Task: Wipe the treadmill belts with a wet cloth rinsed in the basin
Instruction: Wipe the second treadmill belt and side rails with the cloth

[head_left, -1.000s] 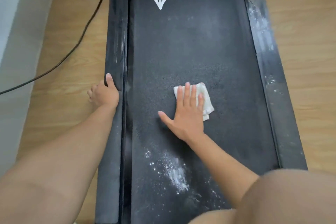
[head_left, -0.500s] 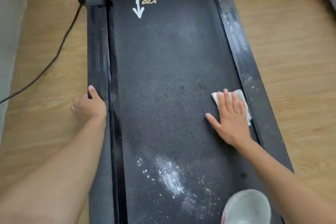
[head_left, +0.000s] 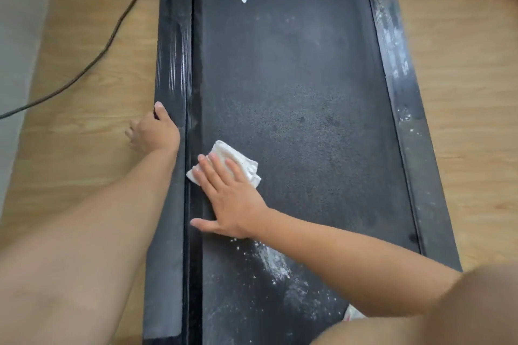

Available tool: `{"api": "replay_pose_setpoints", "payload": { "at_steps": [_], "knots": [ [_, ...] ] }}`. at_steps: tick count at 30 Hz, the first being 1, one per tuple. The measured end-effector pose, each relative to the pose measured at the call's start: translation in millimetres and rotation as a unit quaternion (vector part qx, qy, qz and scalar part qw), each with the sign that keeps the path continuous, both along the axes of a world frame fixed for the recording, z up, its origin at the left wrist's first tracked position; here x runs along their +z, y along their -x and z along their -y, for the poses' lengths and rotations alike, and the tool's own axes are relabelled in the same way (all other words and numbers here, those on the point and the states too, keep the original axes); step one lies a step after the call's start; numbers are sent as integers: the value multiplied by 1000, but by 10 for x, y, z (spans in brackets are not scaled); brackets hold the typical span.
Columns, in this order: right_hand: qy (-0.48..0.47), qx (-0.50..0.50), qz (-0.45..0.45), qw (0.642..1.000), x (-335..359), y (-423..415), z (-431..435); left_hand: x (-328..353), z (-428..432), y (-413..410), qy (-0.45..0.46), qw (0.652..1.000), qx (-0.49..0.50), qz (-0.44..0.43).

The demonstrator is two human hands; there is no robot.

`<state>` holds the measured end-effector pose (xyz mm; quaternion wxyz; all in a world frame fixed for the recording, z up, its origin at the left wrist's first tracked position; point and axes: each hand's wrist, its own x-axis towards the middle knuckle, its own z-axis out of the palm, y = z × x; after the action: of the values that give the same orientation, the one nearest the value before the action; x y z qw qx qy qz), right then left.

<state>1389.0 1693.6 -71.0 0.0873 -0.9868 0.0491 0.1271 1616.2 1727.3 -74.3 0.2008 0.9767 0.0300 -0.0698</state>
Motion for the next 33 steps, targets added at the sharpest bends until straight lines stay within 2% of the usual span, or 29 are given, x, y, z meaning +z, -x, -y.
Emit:
{"api": "replay_pose_setpoints", "payload": {
  "at_steps": [2, 4, 5, 7, 10, 12, 15, 17, 20, 22, 25, 28, 30, 31, 33],
  "knots": [
    [3, 43, 19, 999, -21, 163, 30, 17, 5, 6, -8, 1000, -3, -7],
    [-7, 39, 39, 998, -42, 483, 284, -24, -13, 3, -2, 1000, 2, -1],
    [-9, 4, 45, 999, -46, 663, 477, -46, -26, -11, -1, 1000, 6, -2],
    [1, -137, 37, 990, -59, 1088, 963, -91, -28, -33, 5, 1000, 18, -8],
    [6, -359, -9, 933, 9, 1834, 1613, -104, -2, -42, 15, 999, 34, -4],
    [5, -415, -29, 909, 39, 2160, 1705, -80, 17, -31, 10, 1000, 26, -3],
    [-25, -491, -40, 870, 0, 2048, 1352, -53, 24, -26, 6, 999, -9, -33],
    [-29, -457, -43, 888, -21, 1724, 1026, -59, -20, -75, 23, 997, -29, -62],
    [-33, -297, -30, 954, 7, 1062, 551, -60, -93, -135, 47, 993, -54, -89],
    [-57, -172, -3, 983, 21, 597, 231, -57, -121, -139, 36, 992, -70, -96],
    [-48, -12, -4, 999, -9, 231, -164, -43, -142, -132, 12, 993, -75, -90],
    [-25, 65, 4, 998, -34, 420, -82, -32, -81, -103, -3, 995, -57, -81],
    [-24, 78, 16, 997, -35, 708, 175, -26, -35, -63, -9, 997, -41, -61],
    [-21, 47, 17, 999, -14, 879, 346, -33, -13, -43, -11, 998, -34, -50],
    [-10, -79, 10, 997, -7, 1250, 733, -38, 16, -31, -24, 999, -18, -31]
  ]
}}
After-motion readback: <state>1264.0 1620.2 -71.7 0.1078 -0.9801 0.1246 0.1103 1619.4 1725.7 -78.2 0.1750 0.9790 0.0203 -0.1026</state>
